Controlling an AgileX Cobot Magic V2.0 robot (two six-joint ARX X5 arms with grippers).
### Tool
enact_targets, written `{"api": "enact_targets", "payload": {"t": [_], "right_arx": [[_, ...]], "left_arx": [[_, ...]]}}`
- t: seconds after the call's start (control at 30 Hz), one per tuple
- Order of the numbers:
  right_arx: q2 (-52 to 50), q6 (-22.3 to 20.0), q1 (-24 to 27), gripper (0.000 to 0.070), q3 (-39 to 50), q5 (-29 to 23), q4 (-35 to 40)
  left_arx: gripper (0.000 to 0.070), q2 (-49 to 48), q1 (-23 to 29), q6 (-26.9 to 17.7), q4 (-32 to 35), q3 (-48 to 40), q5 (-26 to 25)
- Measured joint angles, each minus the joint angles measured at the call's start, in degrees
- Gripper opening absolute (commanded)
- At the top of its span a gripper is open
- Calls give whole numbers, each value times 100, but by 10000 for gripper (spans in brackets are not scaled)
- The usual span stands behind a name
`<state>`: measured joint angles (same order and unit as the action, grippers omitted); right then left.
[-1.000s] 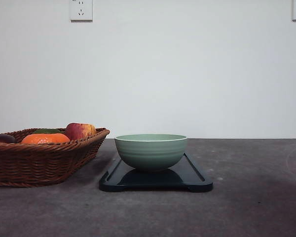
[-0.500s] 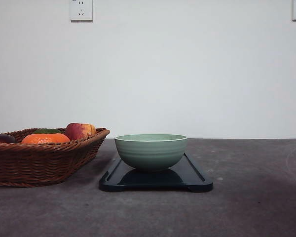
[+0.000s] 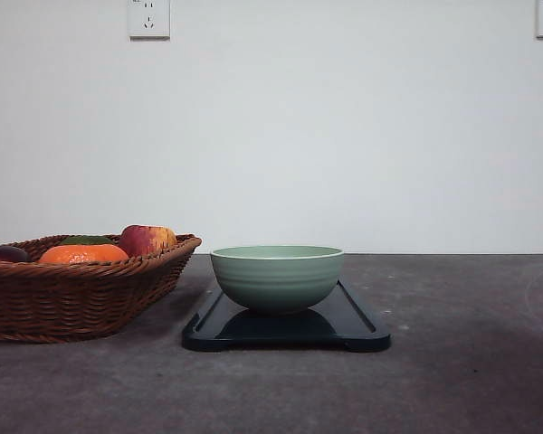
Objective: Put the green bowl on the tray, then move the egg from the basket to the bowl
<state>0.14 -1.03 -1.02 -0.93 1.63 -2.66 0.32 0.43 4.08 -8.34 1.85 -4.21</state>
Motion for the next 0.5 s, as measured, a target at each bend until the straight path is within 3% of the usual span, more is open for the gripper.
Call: {"api": "enact_targets", "payload": {"t": [0.5], "right_arx": [[0, 0, 0, 16, 0, 0, 0]], "left_arx": [[0, 0, 0, 0, 0, 0, 0]]}}
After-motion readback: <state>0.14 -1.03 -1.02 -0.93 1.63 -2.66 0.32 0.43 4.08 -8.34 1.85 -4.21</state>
